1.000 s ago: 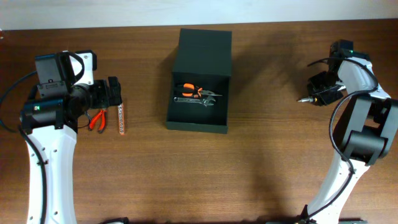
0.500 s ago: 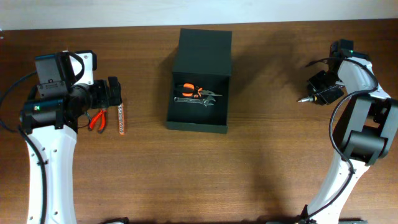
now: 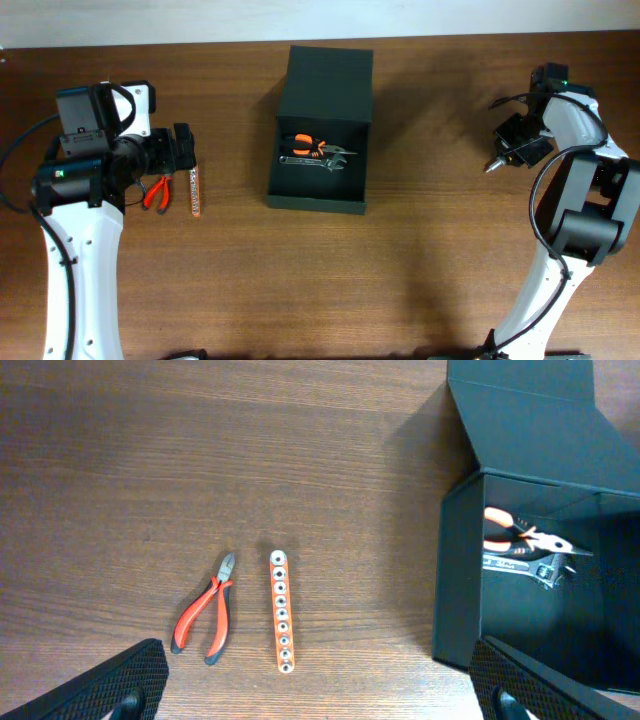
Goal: Pack container
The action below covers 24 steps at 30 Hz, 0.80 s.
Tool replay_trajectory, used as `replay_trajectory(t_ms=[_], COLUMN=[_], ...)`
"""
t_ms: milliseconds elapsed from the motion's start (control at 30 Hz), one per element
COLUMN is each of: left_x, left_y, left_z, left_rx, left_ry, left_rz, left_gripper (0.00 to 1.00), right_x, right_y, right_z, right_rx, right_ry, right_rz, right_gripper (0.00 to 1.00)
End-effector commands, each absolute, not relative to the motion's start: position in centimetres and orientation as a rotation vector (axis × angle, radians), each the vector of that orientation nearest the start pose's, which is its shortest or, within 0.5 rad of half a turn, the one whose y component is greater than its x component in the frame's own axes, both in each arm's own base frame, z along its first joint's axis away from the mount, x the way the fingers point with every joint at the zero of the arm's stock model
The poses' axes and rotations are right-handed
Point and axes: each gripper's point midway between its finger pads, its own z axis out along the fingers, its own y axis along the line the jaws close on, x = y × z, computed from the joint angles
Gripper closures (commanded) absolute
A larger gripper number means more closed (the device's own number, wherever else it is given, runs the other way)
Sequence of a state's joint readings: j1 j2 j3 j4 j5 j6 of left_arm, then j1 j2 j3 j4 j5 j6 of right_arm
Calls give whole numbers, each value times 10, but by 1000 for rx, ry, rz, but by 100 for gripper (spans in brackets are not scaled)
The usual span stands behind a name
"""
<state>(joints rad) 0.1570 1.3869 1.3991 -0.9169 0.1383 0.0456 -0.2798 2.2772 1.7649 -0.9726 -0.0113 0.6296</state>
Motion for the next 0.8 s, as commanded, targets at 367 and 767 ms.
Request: replay_trajectory(t_ms=[367, 767], left_x=[370, 370], left_y=[37, 37], left_z=[252, 252], left_rx=[-59, -59], left_ry=[2444, 2444], left_rz=[-63, -63], left_gripper=[1, 1], right_x=[435, 444], right_y=[-122, -102], right_z=[-8, -7], right_rx=[1081, 908], right_ry=[2881, 2924], right_rz=[9, 197], right_gripper=[81, 83])
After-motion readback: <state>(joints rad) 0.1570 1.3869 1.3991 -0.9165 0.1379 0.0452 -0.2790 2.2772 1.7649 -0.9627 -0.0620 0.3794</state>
